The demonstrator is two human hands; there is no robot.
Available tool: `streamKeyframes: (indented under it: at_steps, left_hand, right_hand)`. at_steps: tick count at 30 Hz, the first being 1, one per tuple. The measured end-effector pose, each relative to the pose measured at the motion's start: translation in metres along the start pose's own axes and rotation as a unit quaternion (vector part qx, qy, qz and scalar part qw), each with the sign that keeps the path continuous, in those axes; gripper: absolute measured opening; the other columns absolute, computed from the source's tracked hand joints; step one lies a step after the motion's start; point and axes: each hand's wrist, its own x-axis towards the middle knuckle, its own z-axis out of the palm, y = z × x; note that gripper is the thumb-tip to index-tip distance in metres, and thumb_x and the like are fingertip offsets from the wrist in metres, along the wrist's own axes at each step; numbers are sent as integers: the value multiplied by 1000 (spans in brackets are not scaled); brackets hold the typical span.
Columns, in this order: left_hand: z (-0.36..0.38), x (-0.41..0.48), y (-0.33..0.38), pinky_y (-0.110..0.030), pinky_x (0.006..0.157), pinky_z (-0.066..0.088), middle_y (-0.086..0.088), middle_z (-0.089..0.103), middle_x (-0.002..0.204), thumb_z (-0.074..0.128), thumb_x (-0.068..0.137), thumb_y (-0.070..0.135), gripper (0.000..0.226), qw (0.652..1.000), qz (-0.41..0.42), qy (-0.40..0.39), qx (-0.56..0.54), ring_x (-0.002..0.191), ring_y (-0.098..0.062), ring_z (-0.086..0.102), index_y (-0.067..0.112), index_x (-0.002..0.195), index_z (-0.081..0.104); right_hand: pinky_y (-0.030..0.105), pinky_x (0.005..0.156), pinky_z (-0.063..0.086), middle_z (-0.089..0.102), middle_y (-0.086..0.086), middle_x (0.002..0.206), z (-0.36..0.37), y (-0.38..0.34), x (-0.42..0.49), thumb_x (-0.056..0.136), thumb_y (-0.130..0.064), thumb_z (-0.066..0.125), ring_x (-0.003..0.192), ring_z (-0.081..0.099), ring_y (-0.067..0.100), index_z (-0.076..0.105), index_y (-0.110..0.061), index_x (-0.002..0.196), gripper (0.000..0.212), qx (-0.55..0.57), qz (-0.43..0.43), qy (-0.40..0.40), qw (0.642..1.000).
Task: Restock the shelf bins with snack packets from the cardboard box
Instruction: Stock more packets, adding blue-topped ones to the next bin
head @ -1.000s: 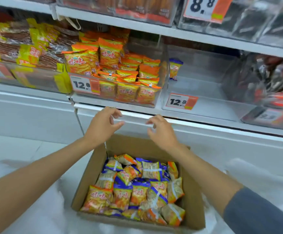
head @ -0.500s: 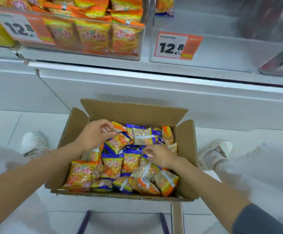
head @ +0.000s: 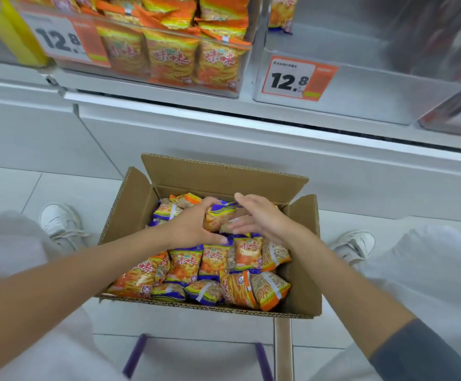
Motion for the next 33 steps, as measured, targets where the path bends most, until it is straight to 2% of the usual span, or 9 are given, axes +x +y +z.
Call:
streamKeyframes:
  at_steps: [3,7,14,16,20,23,27,30,33]
  left_hand:
    - [-10,5,-6,-30,81,55,4,66,106,75,84,21,44,989,-51,78,-116,96,-13,65,26,118,47]
    - [-21,6,-19,-25,77,55,1,67,113,74,85,20,47,966,-106,73,-223,101,-15,67,21,125,49]
    - [-30,-3,-32,-22,76,54,3,69,106,71,87,16,36,947,-119,138,-266,92,-8,68,20,118,54]
    - [-31,-3,-31,-26,80,55,3,68,107,70,88,15,37,947,-112,150,-261,94,-9,67,19,120,53]
    - [-28,0,-18,-29,82,55,3,64,109,65,91,14,39,953,-88,156,-243,98,-11,64,19,125,46]
    - [-25,2,-3,-39,86,56,-5,65,112,62,93,13,37,951,-82,134,-267,101,-21,65,20,125,45]
    - [-27,1,10,-25,75,50,3,60,114,72,85,28,54,952,-69,107,-280,101,-11,61,24,128,38]
    - [-27,1,5,-36,94,52,7,59,120,83,69,44,84,964,-67,120,-229,109,-12,61,27,133,32]
    - [-27,2,1,-40,97,51,7,58,122,85,65,47,92,968,-71,124,-208,111,-13,59,26,135,29]
  right_hand:
    - [29,83,56,66,17,120,-6,3,3,104,-26,42,97,68,21,57,-10,118,26,-102,-41,55,992]
    - [39,117,28,31,2,157,-24,33,29,92,-1,53,145,26,21,40,-24,147,61,-497,-103,49,860]
    - [38,96,30,59,1,122,-12,46,53,94,-4,52,116,46,24,57,-26,132,44,-677,-171,69,712]
    - [39,96,32,65,-2,114,-14,35,48,97,-17,54,110,52,21,62,-25,119,25,-629,-165,74,756]
    - [37,74,49,63,5,81,-3,-8,23,91,-17,63,73,58,17,61,-17,101,11,-291,-152,103,939]
    - [34,68,51,62,1,83,7,-33,9,92,-15,60,73,60,17,65,-15,99,8,-197,-126,127,964]
    - [46,87,57,69,-3,97,9,-44,2,93,-17,61,97,67,24,70,-20,84,13,-133,-65,155,977]
    - [35,65,60,71,6,97,8,-50,-4,94,-19,61,84,69,20,71,-16,90,11,-101,-34,138,985]
    - [35,69,61,72,15,94,12,-57,-7,94,-22,60,76,66,18,72,-10,97,17,-71,-22,111,991]
